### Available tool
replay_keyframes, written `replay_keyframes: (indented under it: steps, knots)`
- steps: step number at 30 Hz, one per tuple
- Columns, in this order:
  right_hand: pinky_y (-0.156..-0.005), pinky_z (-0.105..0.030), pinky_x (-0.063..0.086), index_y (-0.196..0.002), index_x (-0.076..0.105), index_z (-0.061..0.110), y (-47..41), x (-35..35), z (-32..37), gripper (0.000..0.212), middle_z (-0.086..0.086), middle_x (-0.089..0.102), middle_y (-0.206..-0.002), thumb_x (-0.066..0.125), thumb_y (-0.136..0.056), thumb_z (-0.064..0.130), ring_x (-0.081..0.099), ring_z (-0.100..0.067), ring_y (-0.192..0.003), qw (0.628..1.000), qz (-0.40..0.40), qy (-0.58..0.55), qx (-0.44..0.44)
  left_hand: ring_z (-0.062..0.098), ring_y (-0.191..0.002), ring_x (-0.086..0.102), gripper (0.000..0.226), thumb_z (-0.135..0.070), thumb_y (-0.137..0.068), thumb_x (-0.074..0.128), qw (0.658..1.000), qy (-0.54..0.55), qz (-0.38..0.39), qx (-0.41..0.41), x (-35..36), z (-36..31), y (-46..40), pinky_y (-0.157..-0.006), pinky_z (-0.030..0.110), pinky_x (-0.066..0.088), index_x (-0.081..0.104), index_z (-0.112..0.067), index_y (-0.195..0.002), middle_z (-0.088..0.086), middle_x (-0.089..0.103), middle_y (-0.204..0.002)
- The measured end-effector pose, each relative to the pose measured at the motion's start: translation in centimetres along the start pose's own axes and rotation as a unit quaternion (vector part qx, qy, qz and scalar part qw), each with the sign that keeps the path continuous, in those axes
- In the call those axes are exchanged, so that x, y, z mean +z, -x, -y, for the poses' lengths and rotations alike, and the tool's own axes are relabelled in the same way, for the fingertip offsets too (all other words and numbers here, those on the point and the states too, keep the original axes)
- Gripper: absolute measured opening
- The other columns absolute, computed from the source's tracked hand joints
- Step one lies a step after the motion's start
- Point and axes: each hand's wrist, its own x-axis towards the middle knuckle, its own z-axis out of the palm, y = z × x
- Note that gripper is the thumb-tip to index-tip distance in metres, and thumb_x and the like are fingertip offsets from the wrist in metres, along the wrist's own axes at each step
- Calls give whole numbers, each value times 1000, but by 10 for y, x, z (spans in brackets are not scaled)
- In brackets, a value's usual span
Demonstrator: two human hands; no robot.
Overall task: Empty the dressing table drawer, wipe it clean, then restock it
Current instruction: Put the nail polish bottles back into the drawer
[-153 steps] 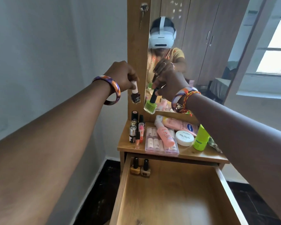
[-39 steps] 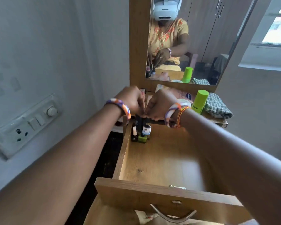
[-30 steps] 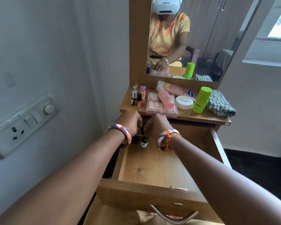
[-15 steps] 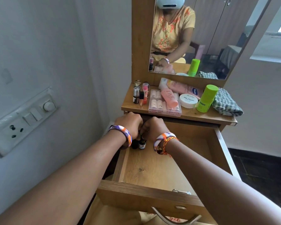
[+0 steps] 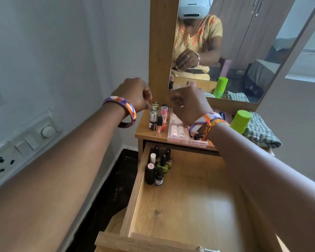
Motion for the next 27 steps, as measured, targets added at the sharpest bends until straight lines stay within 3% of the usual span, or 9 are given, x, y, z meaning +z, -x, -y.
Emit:
replay_keyframes:
  steps: [1, 3, 6, 9, 12, 15, 19, 23, 27]
  knots:
    - [-92, -26, 44, -98, 69, 9, -5, 3, -2, 30, -14, 67, -100, 48, -82, -5, 56, -26, -94, 1000, 9, 13, -5, 21, -93, 64, 20, -8, -80, 70, 1000, -9, -2, 2, 2, 0, -5, -80, 26, 47, 71, -7, -100, 9, 69, -105]
    - [-72, -12, 37, -110, 66, 10, -12, 8, -3, 37, -12, 67, -107, 48, -81, -6, 54, -25, -97, 999, 33, 35, -25, 23, -95, 65, 21, -6, -80, 69, 1000, -26, 3, 12, 5, -1, -11, -79, 27, 47, 71, -8, -101, 9, 69, -106]
    - [-87, -21, 44, -119, 63, 14, -20, 15, -2, 44, -7, 67, -116, 54, -81, -4, 59, -24, -106, 994, 83, 46, -51, 24, -88, 65, 20, -14, -76, 75, 996, -51, 66, 19, 11, -4, -15, -73, 28, 47, 73, -6, -94, 10, 70, -99]
    - [-86, -27, 49, -111, 68, 13, -24, 22, -4, 35, -9, 69, -108, 61, -80, -2, 63, -26, -102, 993, 106, 32, -49, 28, -82, 66, 34, -30, -70, 79, 986, -91, 136, 15, 22, -8, -15, -67, 31, 47, 71, -4, -90, 11, 70, -89]
    - [-83, -29, 53, -103, 69, 10, -24, 24, -6, 23, -13, 69, -101, 61, -82, 4, 63, -29, -97, 994, 102, 19, -41, 30, -78, 64, 29, -35, -71, 76, 989, -102, 106, 19, 33, -10, -15, -68, 30, 46, 64, -10, -79, 8, 63, -79]
    - [-82, -25, 46, -98, 70, 7, -19, 20, -6, 20, -14, 69, -101, 58, -83, 7, 62, -29, -96, 995, 87, 19, -40, 31, -75, 63, 28, -34, -74, 73, 992, -107, 67, 12, 40, -13, -14, -66, 29, 46, 66, -9, -85, 10, 63, -79]
    - [-90, -28, 46, -97, 72, 9, -12, 6, -4, 19, -10, 70, -97, 62, -80, 7, 63, -26, -99, 997, 71, -19, -4, 28, -77, 65, 27, -27, -71, 77, 995, -73, 75, 2, 30, -17, -10, -66, 29, 47, 71, -6, -87, 10, 69, -84]
    - [-103, -49, 39, -84, 74, 18, -5, -18, -1, 14, 5, 62, -76, 69, -74, 10, 62, -18, -89, 998, 52, -21, 13, 19, -72, 62, 21, -21, -69, 81, 996, -37, 82, 10, 0, -29, 5, -57, 23, 43, 75, -9, -85, 6, 69, -79]
    - [-99, -36, 40, -94, 74, 13, 18, -38, 4, 19, 1, 64, -84, 70, -75, 15, 53, -11, -83, 996, 89, -9, 12, 8, -61, 55, 17, -22, -73, 77, 986, -36, 163, 24, -15, -38, 28, -52, 20, 39, 75, -12, -87, -3, 65, -71]
